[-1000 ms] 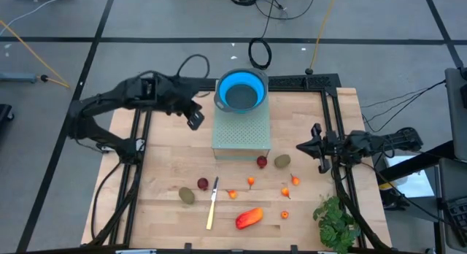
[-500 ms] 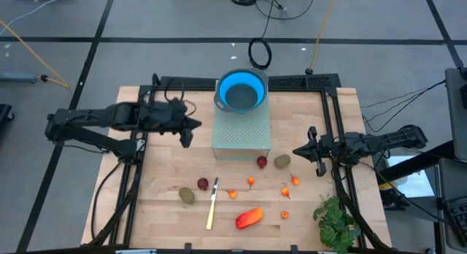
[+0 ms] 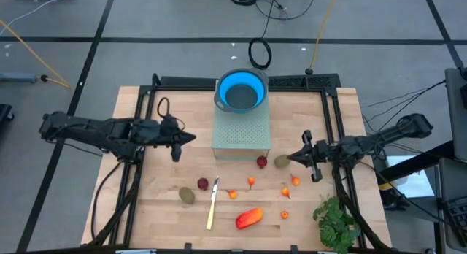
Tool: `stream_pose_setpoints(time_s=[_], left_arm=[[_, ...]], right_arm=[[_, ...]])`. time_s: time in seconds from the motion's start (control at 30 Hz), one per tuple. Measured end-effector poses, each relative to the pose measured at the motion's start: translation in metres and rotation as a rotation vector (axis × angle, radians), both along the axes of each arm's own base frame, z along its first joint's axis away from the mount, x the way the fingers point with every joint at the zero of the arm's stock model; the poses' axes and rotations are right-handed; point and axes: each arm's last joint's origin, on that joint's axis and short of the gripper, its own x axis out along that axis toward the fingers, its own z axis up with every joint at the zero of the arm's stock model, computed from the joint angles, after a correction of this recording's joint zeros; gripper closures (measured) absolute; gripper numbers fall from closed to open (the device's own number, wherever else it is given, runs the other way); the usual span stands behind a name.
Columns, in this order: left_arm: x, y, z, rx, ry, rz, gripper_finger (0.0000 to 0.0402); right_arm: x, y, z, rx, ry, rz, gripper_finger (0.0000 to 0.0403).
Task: Pick & Place Fruit
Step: Put the mango into the blue strainer bowl on the shelf
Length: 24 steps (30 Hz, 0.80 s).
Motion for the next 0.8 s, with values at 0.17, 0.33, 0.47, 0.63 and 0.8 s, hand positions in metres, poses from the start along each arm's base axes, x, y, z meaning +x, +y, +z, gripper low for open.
stream_pose_setpoints(time_s=[0.17, 0.33, 0.47, 0.63, 0.8], left_arm=[[-0.008, -0.001, -0.013, 0.021, -0.056, -0.035, 0.0398], [-0.013, -0.002, -0.029, 0.018, -0.097, -0.068, 0.0397], [-0.018, -0.002, -0.043, 0.003, -0.108, -0.098, 0.0400], [-0.025, -0.002, -0.053, -0.004, -0.127, -0.112, 0.0400], [-0.031, -0.001, -0.055, 0.009, -0.150, -0.118, 0.0396]], right_arm=[[0.013, 0.010, 0.017, -0.065, 0.012, 0.008, 0.0402], [0.029, 0.021, 0.038, -0.123, 0.047, 0.033, 0.0402], [0.043, 0.032, 0.050, -0.154, 0.137, 0.062, 0.0402], [0.061, 0.049, 0.067, -0.183, 0.188, 0.103, 0.0403], [0.078, 0.066, 0.076, -0.201, 0.221, 0.137, 0.0403]])
